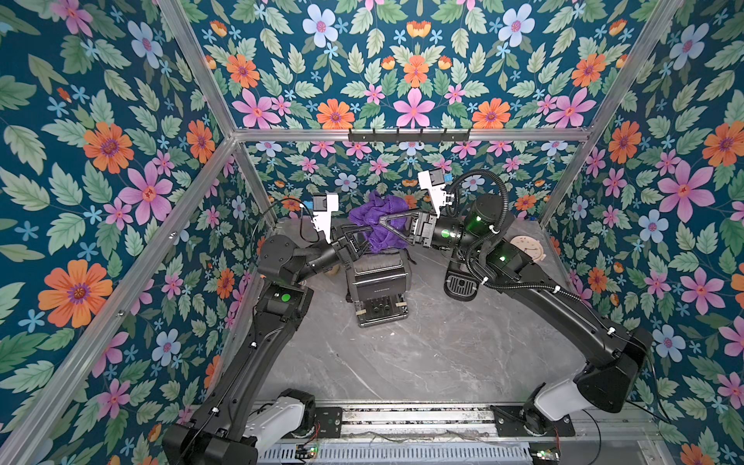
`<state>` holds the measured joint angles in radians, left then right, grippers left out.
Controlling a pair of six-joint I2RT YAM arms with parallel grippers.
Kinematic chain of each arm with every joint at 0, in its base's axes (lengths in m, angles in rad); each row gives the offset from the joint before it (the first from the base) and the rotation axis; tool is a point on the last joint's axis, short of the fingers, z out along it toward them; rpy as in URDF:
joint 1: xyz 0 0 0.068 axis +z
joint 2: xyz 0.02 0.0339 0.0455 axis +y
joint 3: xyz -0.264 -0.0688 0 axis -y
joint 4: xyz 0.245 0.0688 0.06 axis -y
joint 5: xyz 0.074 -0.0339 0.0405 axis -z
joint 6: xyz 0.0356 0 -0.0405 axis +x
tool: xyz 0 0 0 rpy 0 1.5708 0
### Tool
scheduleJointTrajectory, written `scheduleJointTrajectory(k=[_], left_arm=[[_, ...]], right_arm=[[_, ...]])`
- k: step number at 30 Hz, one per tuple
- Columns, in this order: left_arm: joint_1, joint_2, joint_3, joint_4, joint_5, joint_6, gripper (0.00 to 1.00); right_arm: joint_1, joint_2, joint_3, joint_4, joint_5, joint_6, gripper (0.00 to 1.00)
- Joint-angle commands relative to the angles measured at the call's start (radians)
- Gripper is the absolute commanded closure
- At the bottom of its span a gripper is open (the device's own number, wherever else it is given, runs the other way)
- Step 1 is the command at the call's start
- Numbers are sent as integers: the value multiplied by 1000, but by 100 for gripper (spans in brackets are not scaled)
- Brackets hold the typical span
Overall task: Wipe the surface of a coffee machine
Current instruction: Adjust the cleaning item, then wipe the dirt from the surface of the coffee machine.
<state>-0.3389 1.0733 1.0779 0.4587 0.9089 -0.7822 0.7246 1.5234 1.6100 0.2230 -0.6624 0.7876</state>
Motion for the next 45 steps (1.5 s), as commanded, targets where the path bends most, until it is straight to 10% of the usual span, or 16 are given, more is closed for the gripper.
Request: scheduleJointTrajectory(k=[1,7,12,28,45], left_arm=[[-3,7,4,-59,8,20,100],[-5,-27,3,-124,-15,61,100],[-5,-83,6,-260,-93,139,77],[1,24,172,-801,-749,287,64],[40,58,-59,-701,-658,153,63]], right_arm=[[8,-11,9,-30,-18,-49,33],[-13,-49,7,-135,62,-138,65],[-97,-64,4,-149,61,-142,99],[-257,245,70,-304,80,-162,100],[-301,423,-94,-195,-109,36,100]])
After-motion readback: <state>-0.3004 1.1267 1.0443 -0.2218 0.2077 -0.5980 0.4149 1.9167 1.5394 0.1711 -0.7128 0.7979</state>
